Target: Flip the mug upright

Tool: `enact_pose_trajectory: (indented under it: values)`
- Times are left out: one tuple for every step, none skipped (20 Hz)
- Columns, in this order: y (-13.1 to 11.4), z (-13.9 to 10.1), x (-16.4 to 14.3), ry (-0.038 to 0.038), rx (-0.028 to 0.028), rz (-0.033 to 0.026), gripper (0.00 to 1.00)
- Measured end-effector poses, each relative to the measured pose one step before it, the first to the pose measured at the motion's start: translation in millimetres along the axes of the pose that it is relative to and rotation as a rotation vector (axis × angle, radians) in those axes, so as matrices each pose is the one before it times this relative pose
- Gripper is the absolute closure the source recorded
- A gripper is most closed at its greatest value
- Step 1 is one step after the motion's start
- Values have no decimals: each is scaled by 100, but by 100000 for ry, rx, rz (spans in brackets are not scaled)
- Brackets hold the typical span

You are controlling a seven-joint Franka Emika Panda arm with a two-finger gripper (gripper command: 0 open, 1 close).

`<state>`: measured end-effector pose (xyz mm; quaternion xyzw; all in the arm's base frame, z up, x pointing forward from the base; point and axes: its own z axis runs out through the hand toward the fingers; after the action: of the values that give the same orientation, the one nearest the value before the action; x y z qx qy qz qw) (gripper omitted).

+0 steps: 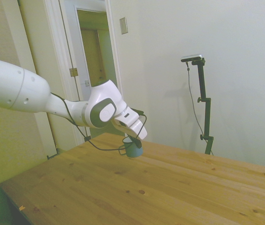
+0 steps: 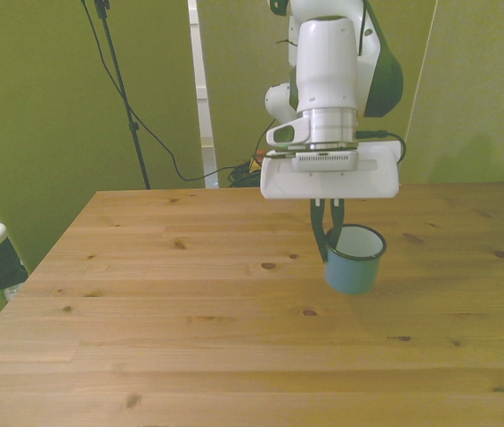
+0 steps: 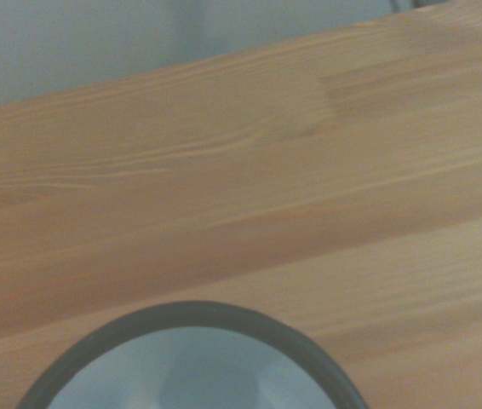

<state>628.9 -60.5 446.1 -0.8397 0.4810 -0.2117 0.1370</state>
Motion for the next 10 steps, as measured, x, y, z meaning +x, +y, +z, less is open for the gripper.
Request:
enact_pose_trajectory:
  values:
    - [-387,722,-103,-2516,3687,-819,100]
    - [-281,665,26,-2197,3273,-1016,100]
    - [-71,727,52,-1890,1686,-1419,100]
    - [-9,673,82,-966,386,-1286,100]
    - [80,718,-23,-729,-335,-600,100]
    - [45,636,-104,-467,-484,-361,100]
    - [4,544,-184,-381,-407,-229,100]
    - [-36,420,-202,43,-277,-490,100]
    - [-32,289,-130,516,-171,-583,100]
    - [-19,193,-111,269,-356,-520,100]
